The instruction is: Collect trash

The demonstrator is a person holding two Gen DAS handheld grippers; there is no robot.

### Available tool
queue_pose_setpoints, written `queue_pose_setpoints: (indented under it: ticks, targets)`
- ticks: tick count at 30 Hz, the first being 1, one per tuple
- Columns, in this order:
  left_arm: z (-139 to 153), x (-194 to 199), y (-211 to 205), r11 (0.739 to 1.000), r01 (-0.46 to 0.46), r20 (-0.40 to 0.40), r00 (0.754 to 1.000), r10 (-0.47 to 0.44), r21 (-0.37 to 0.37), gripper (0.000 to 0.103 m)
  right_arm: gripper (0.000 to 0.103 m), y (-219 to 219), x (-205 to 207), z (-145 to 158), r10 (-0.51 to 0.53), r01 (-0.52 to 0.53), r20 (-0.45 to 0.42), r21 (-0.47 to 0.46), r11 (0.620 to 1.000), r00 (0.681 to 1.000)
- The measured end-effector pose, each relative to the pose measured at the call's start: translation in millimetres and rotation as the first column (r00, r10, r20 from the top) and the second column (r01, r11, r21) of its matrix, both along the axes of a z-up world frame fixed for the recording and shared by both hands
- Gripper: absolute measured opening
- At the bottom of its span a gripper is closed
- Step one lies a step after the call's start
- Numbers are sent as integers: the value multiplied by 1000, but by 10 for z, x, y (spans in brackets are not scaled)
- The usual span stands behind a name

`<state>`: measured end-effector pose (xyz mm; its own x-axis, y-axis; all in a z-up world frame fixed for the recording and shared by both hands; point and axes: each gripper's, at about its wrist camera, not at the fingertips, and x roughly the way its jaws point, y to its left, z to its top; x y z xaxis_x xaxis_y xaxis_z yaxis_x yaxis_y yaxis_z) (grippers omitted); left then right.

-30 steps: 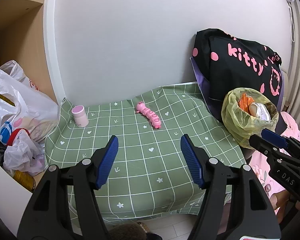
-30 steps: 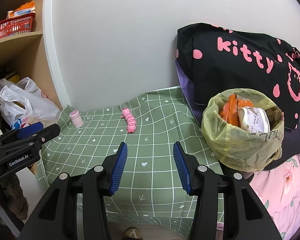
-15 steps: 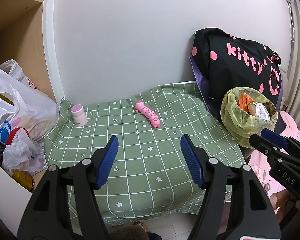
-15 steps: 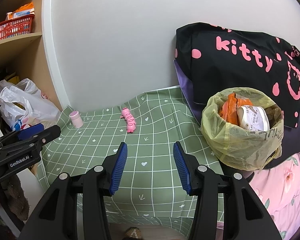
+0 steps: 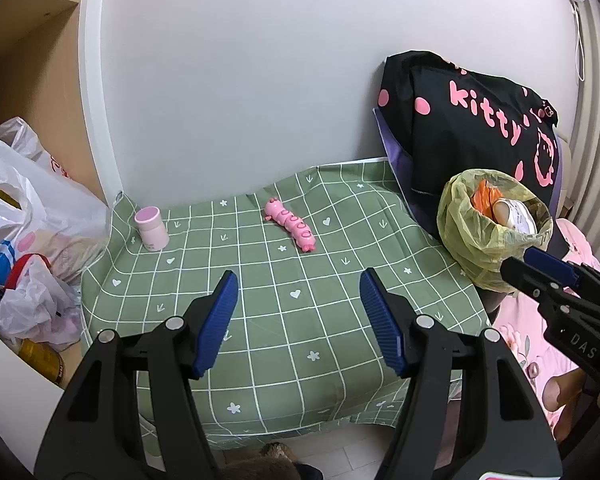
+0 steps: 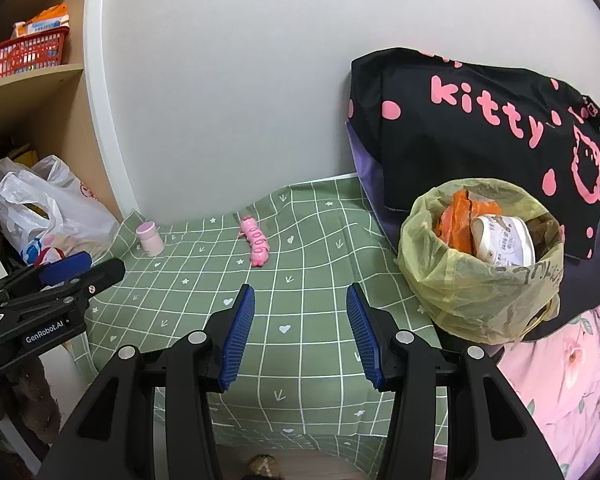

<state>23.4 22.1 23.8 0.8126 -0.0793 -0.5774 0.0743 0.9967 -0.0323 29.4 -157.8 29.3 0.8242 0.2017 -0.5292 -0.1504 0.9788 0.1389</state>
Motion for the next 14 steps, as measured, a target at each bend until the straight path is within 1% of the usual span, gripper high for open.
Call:
queue_pose_setpoints:
  ticks: [5,8,11,13,14]
  targets:
    - [-71,79,88,999,-34,-12,999,34,1,59,45,-5,76,-47,-12,12,-13,-9,1000,1000]
    - [-224,291,224,998,-59,-71,996,57,-23,59,45,-3,197,-115,-15,15,-33,-12,1000,999]
    - [-535,691,482,994,-106,-181,979,97,-40,59,50,44,443,-252,1,-1,-68,-11,1000,998]
    - [-765,986,716,982,-190,-213,960,184,-7,61,51,154,724,-412,56,-57,-124,-5,998,991]
    - [-871,1132,836,969,-244,-239,940,242,23,63,51,234,868,-492,92,-93,-155,-2,996,984]
